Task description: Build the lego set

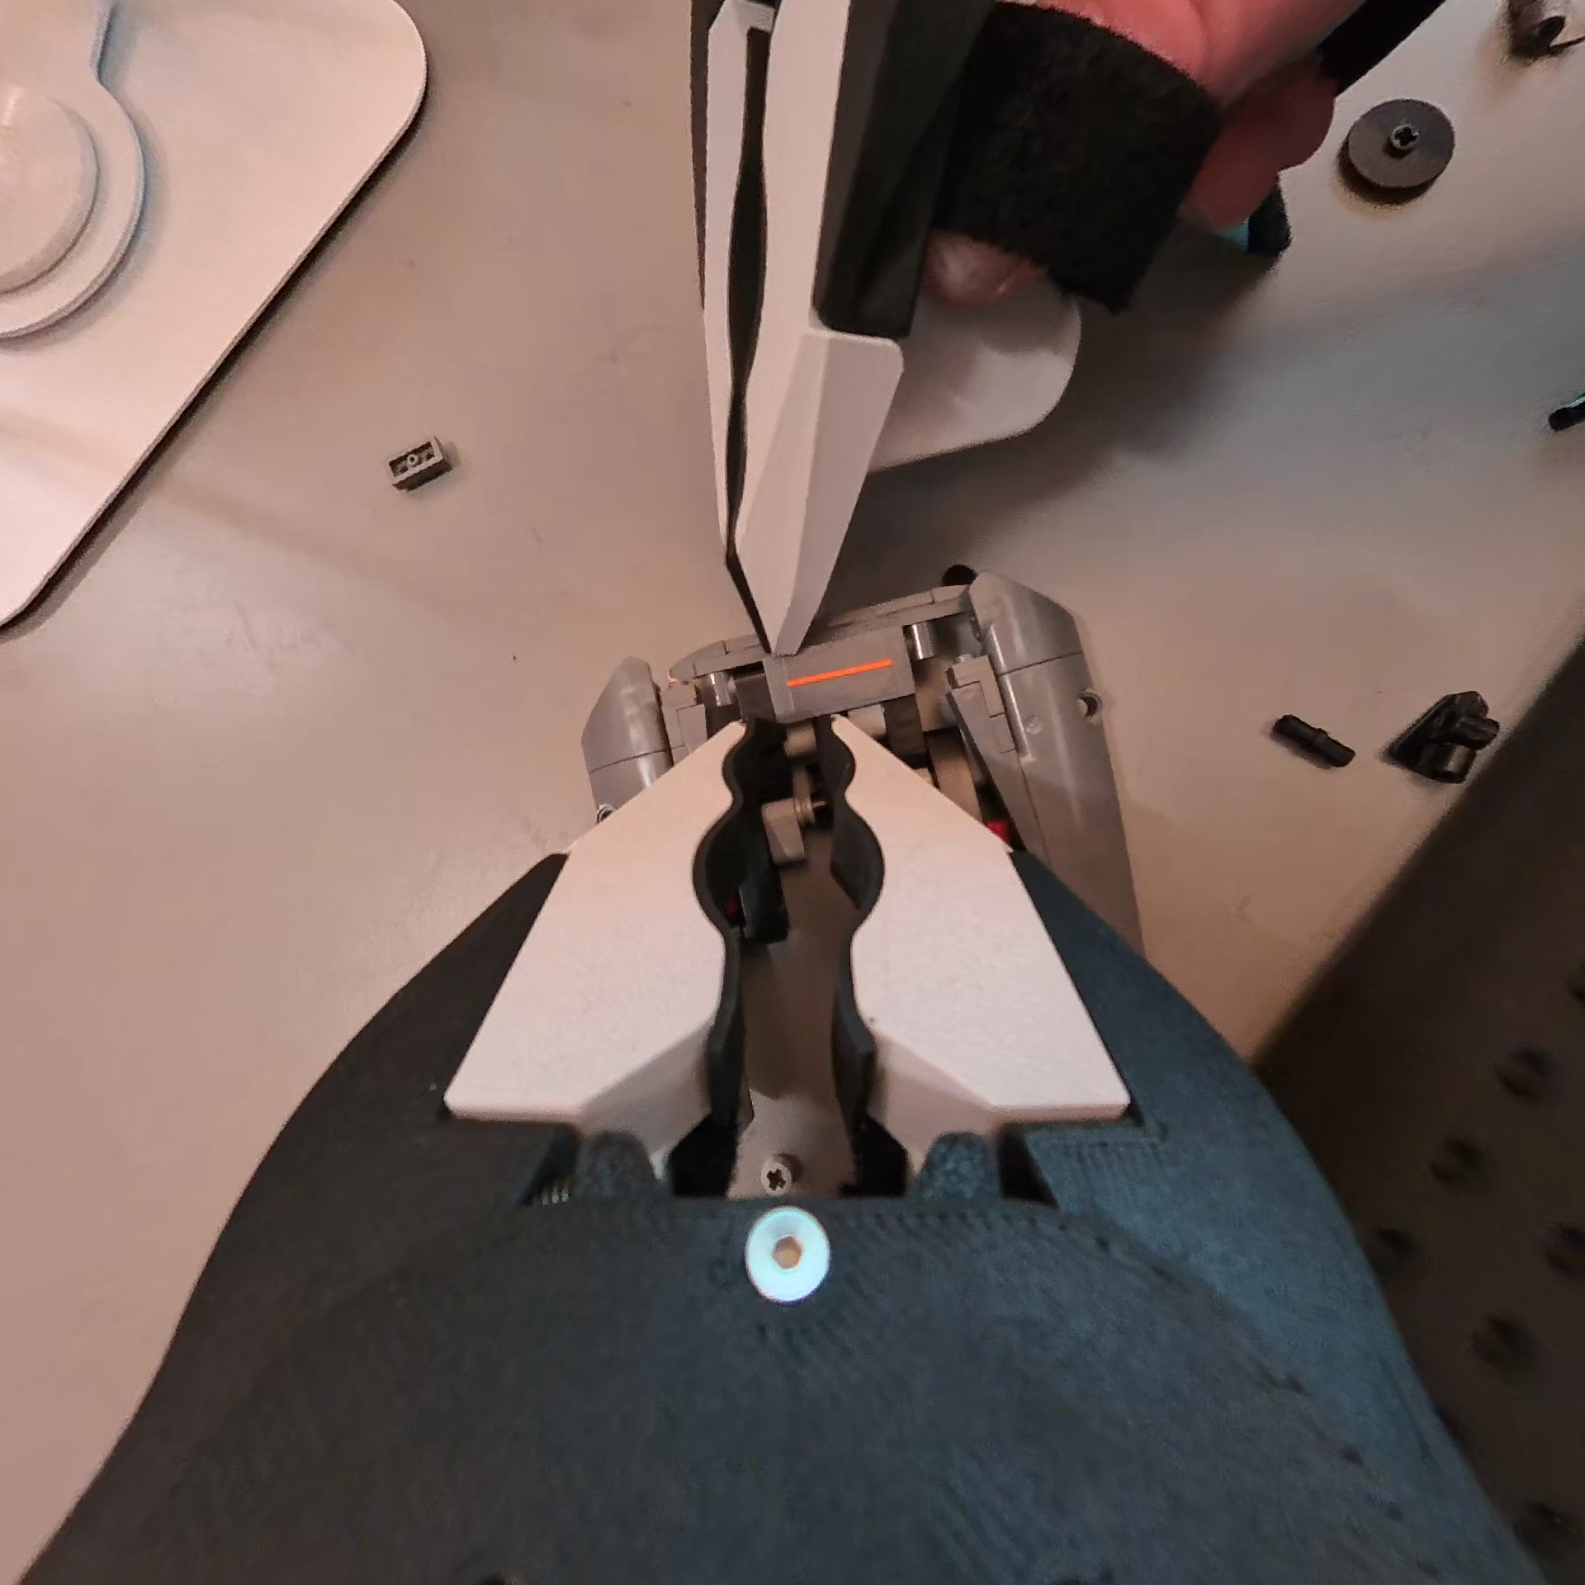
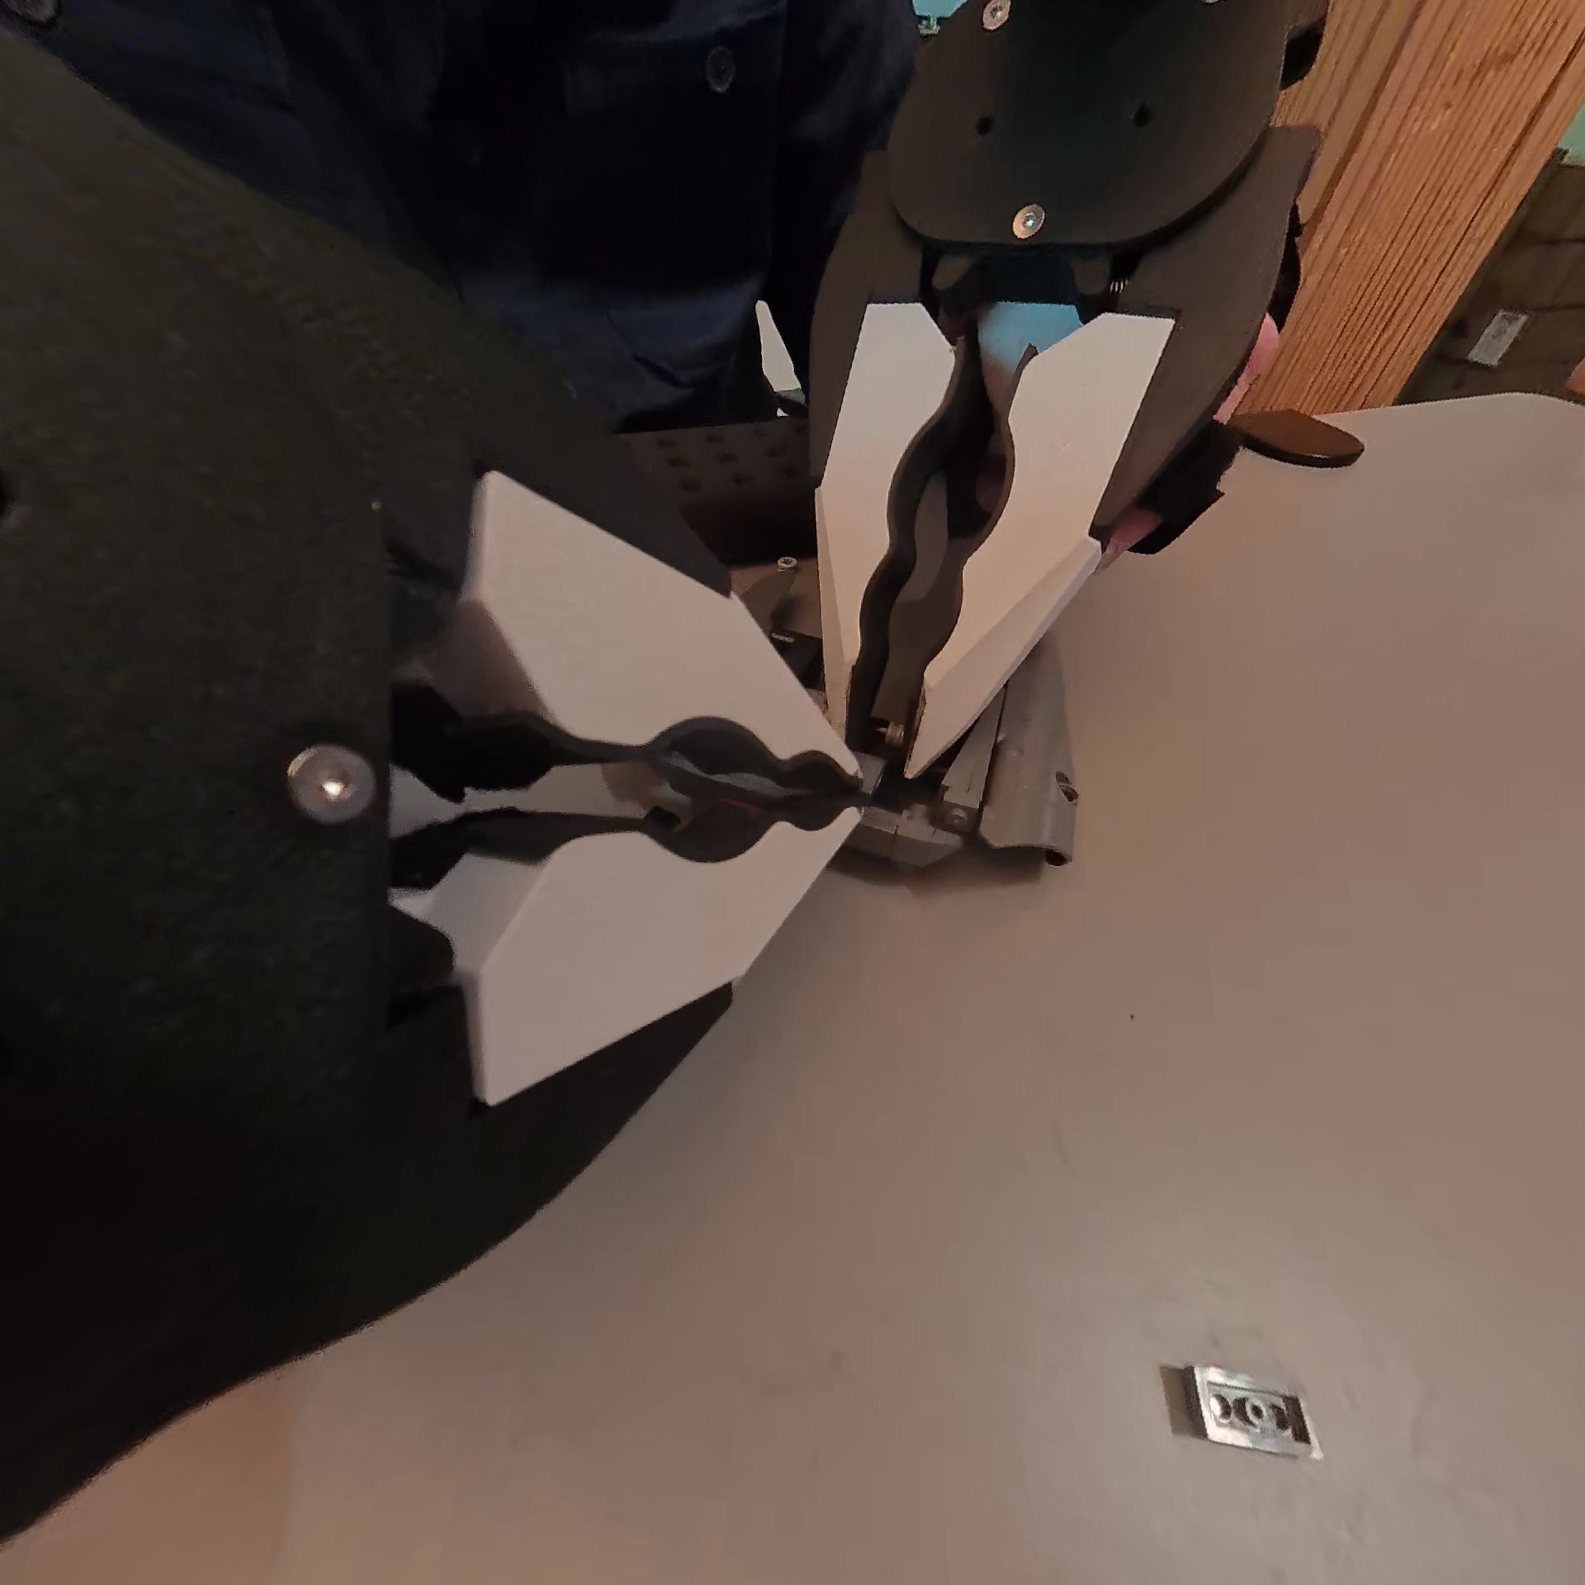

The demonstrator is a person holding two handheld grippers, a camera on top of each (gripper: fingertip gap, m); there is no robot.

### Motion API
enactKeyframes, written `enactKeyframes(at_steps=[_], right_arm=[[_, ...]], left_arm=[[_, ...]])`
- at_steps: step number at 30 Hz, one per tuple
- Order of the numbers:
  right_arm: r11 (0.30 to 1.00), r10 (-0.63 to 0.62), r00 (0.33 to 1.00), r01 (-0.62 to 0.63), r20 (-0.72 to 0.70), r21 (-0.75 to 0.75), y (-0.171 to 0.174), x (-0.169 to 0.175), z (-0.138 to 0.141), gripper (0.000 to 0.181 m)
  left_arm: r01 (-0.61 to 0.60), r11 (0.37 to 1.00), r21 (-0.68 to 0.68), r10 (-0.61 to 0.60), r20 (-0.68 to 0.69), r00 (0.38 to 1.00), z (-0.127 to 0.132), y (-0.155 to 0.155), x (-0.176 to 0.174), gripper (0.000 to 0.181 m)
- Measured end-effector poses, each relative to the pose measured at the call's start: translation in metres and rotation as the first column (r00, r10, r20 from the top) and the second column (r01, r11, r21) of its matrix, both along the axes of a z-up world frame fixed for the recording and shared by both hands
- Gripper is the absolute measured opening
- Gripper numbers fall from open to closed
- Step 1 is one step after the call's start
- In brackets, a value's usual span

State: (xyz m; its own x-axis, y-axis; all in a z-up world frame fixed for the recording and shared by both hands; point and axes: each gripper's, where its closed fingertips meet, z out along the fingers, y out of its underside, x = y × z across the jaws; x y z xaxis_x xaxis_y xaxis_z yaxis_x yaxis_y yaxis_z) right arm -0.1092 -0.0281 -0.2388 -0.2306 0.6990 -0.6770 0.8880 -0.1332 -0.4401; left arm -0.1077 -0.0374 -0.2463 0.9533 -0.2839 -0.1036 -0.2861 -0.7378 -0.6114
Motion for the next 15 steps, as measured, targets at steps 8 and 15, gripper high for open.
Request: enactKeyframes(at_steps=[8, 15], right_arm=[[0.996, -0.032, 0.999, 0.032, -0.01, 0.088, 0.009, -0.001, 0.001, 0.035], [0.999, -0.003, 1.0, 0.002, 0.018, 0.053, 0.002, 0.001, -0.006, 0.014]], left_arm=[[-0.003, 1.0, 0.003, 0.003, 0.007, 1.0, 0.0, 0.0, 0.0, 0.01], [-0.001, 1.0, 0.004, 0.001, 0.007, 1.0, 0.0, 0.0, 0.0, 0.011]])
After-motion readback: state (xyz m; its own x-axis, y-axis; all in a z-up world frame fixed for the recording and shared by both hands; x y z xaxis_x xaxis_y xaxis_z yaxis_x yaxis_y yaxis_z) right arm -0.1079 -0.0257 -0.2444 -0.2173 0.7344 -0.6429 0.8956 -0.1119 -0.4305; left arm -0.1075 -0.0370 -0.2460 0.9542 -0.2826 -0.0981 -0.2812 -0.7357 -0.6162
